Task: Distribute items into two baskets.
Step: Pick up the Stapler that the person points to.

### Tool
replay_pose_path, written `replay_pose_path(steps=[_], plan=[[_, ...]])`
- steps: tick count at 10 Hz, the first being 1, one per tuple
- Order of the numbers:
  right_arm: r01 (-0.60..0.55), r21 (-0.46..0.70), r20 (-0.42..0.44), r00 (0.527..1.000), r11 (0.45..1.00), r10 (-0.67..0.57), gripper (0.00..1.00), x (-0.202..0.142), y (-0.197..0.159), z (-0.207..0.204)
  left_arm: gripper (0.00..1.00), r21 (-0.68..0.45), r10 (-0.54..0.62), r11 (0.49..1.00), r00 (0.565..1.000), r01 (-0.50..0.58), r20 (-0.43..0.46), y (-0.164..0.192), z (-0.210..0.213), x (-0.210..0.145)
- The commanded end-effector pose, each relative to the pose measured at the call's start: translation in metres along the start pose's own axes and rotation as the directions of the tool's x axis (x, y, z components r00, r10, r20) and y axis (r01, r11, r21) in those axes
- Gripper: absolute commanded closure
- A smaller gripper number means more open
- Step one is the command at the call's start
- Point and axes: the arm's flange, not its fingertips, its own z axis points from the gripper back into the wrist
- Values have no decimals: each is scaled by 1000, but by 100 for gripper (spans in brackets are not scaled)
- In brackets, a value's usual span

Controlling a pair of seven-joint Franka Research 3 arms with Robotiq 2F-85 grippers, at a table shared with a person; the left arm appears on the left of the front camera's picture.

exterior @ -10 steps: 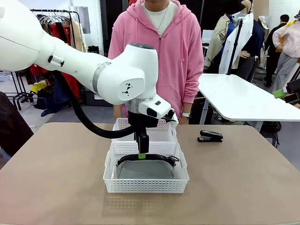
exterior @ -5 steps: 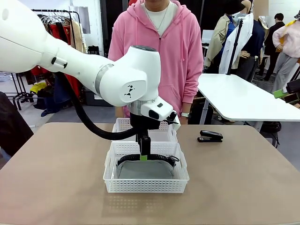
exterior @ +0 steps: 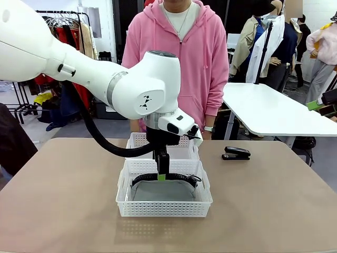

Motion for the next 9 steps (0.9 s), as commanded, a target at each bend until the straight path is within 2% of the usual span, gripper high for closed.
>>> replay_pose_path(steps=[1,2,4,7,9], plan=[[-6,6,6,1000,1000,6,0,1,1,0,0,12,-5,1000,1000,5,-5,1,1,-2],[-6,6,6,1000,1000,6,0,1,1,0,0,0,0,1000,1000,0,0,0,0,0],[-6,6,6,1000,1000,6,0,1,1,0,0,-89,122,989,990,-115,77,24,42,-42],[-6,6,6,1000,1000,6,0,1,1,0,0,-153,207,972,959,-179,191,45,91,-115],[-6,6,6,1000,1000,6,0,1,1,0,0,-145,285,957,916,-252,281,60,118,-176]])
